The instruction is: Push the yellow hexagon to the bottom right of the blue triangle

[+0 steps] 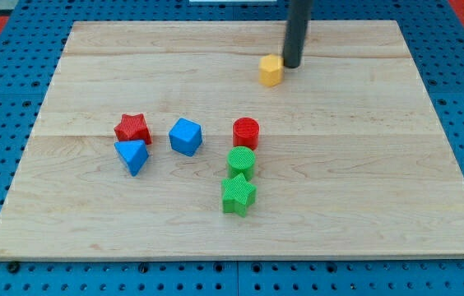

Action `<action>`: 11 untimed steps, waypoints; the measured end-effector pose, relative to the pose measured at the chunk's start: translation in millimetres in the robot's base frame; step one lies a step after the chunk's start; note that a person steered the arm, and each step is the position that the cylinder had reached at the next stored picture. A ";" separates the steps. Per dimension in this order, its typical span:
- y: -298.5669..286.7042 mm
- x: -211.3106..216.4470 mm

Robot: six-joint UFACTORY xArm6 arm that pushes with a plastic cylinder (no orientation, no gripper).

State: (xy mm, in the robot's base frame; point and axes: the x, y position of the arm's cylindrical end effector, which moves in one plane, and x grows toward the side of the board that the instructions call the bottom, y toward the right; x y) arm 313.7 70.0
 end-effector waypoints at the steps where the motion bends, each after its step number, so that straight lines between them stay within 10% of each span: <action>1: -27.8 13.9; 3: -202.1 22.4; 6: -63.8 58.7; 8: -237.1 45.1; 10: -260.0 -30.5; 11: -272.1 21.2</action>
State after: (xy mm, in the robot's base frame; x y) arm 335.0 -202.1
